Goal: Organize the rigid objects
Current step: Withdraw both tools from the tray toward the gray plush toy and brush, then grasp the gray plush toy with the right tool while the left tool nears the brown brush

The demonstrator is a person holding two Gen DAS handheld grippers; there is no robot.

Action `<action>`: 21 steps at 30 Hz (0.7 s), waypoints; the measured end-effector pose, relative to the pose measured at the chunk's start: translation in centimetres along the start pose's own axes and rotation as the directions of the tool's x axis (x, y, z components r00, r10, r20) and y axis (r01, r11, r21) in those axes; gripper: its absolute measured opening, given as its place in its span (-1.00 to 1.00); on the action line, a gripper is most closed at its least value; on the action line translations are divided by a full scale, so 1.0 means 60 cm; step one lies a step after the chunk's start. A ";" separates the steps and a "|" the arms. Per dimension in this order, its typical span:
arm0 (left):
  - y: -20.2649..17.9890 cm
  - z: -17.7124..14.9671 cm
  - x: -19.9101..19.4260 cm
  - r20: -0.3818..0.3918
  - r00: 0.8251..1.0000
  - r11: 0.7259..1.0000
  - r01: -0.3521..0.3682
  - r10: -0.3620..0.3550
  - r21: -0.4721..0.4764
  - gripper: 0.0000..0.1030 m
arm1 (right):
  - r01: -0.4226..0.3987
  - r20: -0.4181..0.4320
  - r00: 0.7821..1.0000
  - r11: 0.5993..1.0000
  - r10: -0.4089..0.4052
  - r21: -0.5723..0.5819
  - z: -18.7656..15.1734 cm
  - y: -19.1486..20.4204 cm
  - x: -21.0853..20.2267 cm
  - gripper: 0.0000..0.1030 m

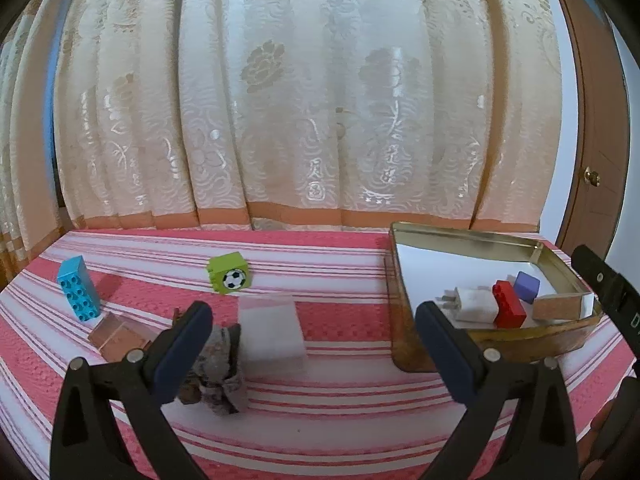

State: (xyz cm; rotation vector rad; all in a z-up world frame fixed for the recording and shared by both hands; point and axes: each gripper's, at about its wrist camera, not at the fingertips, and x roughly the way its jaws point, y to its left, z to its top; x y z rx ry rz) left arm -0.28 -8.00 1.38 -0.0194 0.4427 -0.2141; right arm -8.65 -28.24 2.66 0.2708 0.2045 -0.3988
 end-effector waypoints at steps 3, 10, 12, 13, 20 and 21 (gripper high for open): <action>0.013 -0.001 0.001 -0.009 1.000 1.000 0.000 -0.001 -0.010 0.99 | -0.012 -0.009 1.000 1.000 0.012 -0.001 -0.005 0.016 -0.001 0.80; 0.048 -0.002 0.002 -0.027 1.000 1.000 -0.011 0.010 -0.028 0.99 | -0.061 -0.043 0.997 0.998 0.061 -0.001 -0.021 0.063 -0.001 0.80; 0.060 -0.002 0.002 -0.028 0.999 0.999 -0.017 0.017 -0.028 0.99 | -0.074 -0.047 0.996 0.997 0.074 -0.010 -0.025 0.077 -0.002 0.80; 0.067 -0.002 0.002 -0.030 0.999 0.999 -0.020 0.019 -0.028 0.99 | -0.080 -0.049 0.996 0.997 0.079 -0.013 -0.027 0.083 -0.003 0.80; 0.124 -0.001 0.010 -0.057 0.997 0.998 -0.045 0.043 -0.045 0.99 | -0.126 -0.093 0.988 0.991 0.121 -0.047 -0.041 0.133 0.001 0.80; 0.136 0.000 0.011 -0.063 0.997 0.998 -0.051 0.048 -0.046 0.99 | -0.135 -0.096 0.987 0.990 0.129 -0.051 -0.044 0.141 0.000 0.80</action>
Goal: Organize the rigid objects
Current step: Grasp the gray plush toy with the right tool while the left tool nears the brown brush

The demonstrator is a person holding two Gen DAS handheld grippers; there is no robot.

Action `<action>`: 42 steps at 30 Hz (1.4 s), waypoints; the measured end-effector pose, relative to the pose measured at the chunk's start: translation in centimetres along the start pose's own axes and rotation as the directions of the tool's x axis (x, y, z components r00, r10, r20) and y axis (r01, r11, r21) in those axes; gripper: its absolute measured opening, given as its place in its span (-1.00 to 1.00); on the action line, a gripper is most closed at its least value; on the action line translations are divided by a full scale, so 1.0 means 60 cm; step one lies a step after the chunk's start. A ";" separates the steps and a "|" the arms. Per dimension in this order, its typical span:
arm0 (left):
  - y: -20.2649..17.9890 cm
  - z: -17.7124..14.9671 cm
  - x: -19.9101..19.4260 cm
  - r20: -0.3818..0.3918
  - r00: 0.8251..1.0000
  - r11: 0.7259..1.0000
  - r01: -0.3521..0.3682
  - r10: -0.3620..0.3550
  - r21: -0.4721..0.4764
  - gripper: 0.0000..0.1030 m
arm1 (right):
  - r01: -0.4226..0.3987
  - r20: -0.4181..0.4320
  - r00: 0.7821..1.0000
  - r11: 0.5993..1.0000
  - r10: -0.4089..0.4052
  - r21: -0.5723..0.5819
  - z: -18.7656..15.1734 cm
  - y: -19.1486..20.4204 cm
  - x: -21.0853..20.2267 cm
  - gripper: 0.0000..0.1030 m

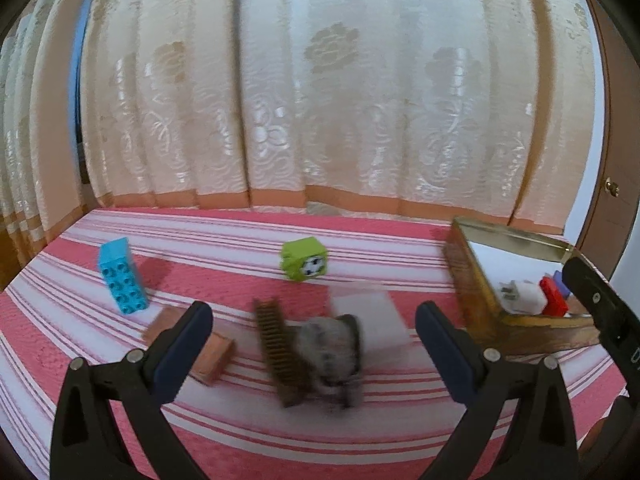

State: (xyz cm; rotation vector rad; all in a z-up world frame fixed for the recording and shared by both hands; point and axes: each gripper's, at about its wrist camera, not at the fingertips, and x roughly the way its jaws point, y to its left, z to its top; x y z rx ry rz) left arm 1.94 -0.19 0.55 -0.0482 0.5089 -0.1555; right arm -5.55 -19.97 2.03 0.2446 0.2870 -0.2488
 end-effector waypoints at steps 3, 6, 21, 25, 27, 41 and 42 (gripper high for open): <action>0.032 0.001 0.006 -0.020 1.000 1.000 -0.006 0.006 -0.017 0.99 | -0.014 -0.016 1.000 1.000 0.014 -0.014 -0.004 0.019 0.007 0.80; 0.072 0.003 0.015 -0.042 0.999 0.998 -0.031 0.029 -0.056 0.99 | -0.036 -0.048 0.998 0.999 0.035 -0.017 -0.008 0.036 0.017 0.80; 0.185 0.010 0.038 -0.103 0.979 0.982 -0.183 0.177 -0.055 0.99 | -0.234 -0.294 0.933 0.970 0.207 -0.059 -0.041 0.108 0.075 0.47; 0.203 0.012 0.040 -0.119 0.970 0.976 -0.217 0.214 -0.016 0.99 | -0.320 -0.361 0.895 0.940 0.261 -0.115 -0.060 0.149 0.076 0.25; 0.216 0.013 0.036 -0.118 0.973 0.979 -0.203 0.199 -0.024 0.99 | -0.342 -0.374 0.885 0.932 0.277 -0.119 -0.067 0.165 0.075 0.25; 0.165 -0.003 0.059 -0.220 0.973 0.993 -0.055 0.077 0.105 0.99 | -0.341 -0.556 0.796 0.936 0.238 -0.087 -0.106 0.220 0.149 -0.08; 0.162 -0.005 0.060 -0.222 0.972 0.992 -0.055 0.080 0.117 0.99 | -0.342 -0.560 0.791 0.937 0.247 -0.070 -0.106 0.216 0.151 -0.14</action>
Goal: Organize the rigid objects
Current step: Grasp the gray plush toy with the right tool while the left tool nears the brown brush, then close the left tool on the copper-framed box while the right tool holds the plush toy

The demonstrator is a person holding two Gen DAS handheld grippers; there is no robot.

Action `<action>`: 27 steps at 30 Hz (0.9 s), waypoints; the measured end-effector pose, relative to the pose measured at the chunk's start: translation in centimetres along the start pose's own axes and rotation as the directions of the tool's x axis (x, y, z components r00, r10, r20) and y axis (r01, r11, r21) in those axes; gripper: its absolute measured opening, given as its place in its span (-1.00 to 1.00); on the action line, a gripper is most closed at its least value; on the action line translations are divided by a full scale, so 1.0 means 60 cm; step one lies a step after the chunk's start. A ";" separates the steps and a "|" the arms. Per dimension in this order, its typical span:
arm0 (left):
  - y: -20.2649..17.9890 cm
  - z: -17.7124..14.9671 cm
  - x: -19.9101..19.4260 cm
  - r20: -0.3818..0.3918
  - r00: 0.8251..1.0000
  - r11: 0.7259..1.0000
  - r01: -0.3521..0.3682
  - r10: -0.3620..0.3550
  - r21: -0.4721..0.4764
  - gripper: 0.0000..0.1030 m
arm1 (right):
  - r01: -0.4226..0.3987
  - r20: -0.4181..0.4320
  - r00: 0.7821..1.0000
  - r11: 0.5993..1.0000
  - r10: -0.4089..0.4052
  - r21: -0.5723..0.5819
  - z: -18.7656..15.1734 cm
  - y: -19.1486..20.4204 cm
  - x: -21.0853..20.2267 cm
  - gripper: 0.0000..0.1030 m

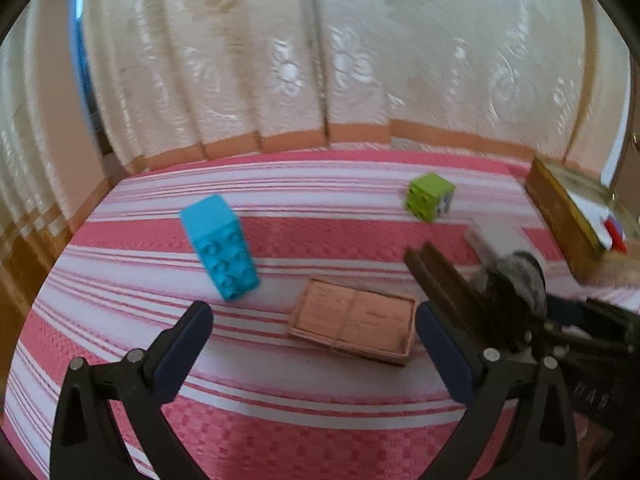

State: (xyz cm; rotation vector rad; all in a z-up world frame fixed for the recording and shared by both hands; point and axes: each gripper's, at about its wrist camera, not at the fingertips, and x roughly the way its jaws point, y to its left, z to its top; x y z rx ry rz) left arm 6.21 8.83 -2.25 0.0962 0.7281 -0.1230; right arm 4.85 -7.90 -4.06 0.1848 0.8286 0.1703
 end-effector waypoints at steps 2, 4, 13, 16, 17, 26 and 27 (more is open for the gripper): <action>-0.007 -0.002 0.006 -0.017 1.000 1.000 -0.008 0.009 0.019 0.99 | -0.044 -0.003 0.999 0.999 0.044 0.016 -0.001 -0.006 0.001 -0.34; -0.008 -0.002 0.010 -0.031 1.000 1.000 -0.003 0.004 0.019 0.99 | -0.047 0.001 0.999 0.999 0.047 -0.016 -0.003 0.000 -0.004 -0.38; -0.010 -0.001 0.033 -0.099 0.995 1.000 0.024 -0.024 0.004 0.99 | -0.170 0.089 0.982 0.985 0.168 0.017 0.002 -0.015 -0.059 -0.40; -0.016 0.002 0.059 -0.175 0.984 1.000 0.010 -0.008 0.013 1.00 | -0.182 0.121 0.977 0.983 0.177 0.032 0.008 -0.021 -0.073 -0.40; -0.014 0.004 0.058 -0.170 0.985 1.000 0.020 -0.021 -0.005 0.99 | -0.181 0.124 0.977 0.983 0.175 0.037 0.009 -0.023 -0.075 -0.40; -0.009 0.011 0.056 -0.167 0.984 0.997 0.050 -0.058 -0.051 0.54 | -0.160 0.136 0.979 0.986 0.153 0.042 0.010 -0.027 -0.079 -0.40; -0.009 0.012 0.056 -0.166 0.984 0.997 0.051 -0.059 -0.054 0.54 | -0.152 0.141 0.979 0.988 0.146 0.034 0.010 -0.026 -0.080 -0.40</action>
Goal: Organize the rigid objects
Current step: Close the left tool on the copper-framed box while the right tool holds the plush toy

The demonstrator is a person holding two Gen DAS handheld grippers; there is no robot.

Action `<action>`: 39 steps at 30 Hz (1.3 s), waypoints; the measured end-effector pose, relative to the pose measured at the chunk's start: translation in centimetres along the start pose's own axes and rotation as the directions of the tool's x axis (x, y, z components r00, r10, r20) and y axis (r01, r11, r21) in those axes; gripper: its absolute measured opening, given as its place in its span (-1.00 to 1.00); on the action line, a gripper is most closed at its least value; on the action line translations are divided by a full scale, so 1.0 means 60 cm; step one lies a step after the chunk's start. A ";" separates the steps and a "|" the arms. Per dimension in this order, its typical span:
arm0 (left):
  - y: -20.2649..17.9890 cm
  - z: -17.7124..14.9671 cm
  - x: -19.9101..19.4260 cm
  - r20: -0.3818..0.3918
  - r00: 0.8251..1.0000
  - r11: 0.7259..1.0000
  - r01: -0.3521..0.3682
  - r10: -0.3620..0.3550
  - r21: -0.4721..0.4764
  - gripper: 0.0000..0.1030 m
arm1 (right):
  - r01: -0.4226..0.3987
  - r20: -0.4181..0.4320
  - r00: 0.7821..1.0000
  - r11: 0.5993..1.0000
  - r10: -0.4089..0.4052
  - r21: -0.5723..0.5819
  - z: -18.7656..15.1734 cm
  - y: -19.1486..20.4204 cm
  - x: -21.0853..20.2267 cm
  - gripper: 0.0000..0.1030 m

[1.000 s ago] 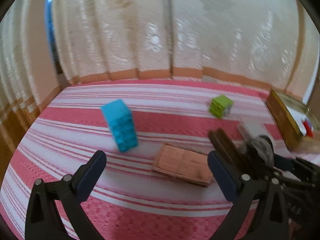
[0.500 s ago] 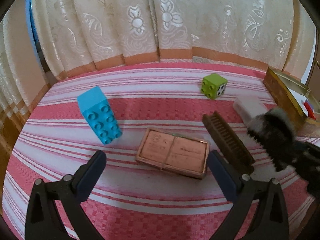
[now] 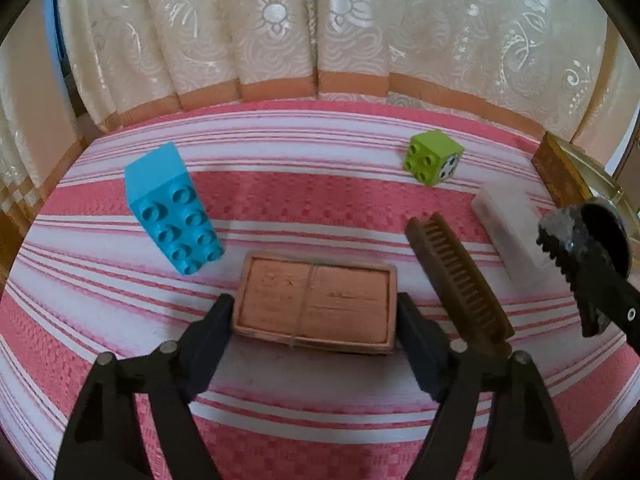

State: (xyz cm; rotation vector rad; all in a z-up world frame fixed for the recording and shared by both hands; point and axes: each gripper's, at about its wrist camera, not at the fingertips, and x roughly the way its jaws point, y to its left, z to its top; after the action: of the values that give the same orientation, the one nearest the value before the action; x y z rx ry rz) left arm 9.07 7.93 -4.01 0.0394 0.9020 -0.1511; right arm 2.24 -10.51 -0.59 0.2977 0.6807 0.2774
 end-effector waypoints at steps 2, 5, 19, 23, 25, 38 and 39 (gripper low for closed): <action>0.002 0.000 0.000 0.001 1.000 1.000 0.004 -0.004 -0.008 0.54 | 0.008 0.009 1.000 1.000 -0.008 -0.012 0.000 0.001 -0.002 -0.40; 0.006 -0.002 -0.007 0.022 1.000 1.000 0.000 0.000 -0.027 0.53 | 0.019 0.023 1.000 1.000 -0.019 -0.021 0.000 0.000 -0.004 -0.40; -0.019 -0.022 -0.098 0.319 0.935 0.987 -0.131 0.153 -0.089 0.53 | 0.132 0.153 0.982 0.986 -0.115 -0.106 0.006 0.012 -0.035 -0.40; -0.035 -0.028 -0.112 0.359 0.916 0.984 -0.151 0.176 -0.099 0.41 | 0.146 0.179 0.976 0.982 -0.123 -0.121 0.007 0.014 -0.044 -0.40; -0.044 -0.032 -0.118 0.371 0.911 0.983 -0.155 0.179 -0.094 0.32 | 0.152 0.191 0.974 0.980 -0.126 -0.130 0.006 0.016 -0.049 -0.40; 0.012 -0.043 -0.115 0.325 0.941 0.977 -0.019 0.090 -0.213 0.24 | 0.203 0.223 0.961 0.966 -0.164 -0.163 0.000 -0.003 -0.074 -0.40; 0.022 -0.044 -0.114 0.318 0.944 0.973 -0.013 0.088 -0.231 0.26 | 0.199 0.219 0.962 0.968 -0.163 -0.151 0.002 -0.008 -0.075 -0.40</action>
State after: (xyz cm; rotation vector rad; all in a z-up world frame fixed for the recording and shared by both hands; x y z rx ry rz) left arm 3.02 10.28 -0.35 -0.1705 0.5802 -0.0045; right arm -0.95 -12.51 1.90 0.0952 0.4722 0.1258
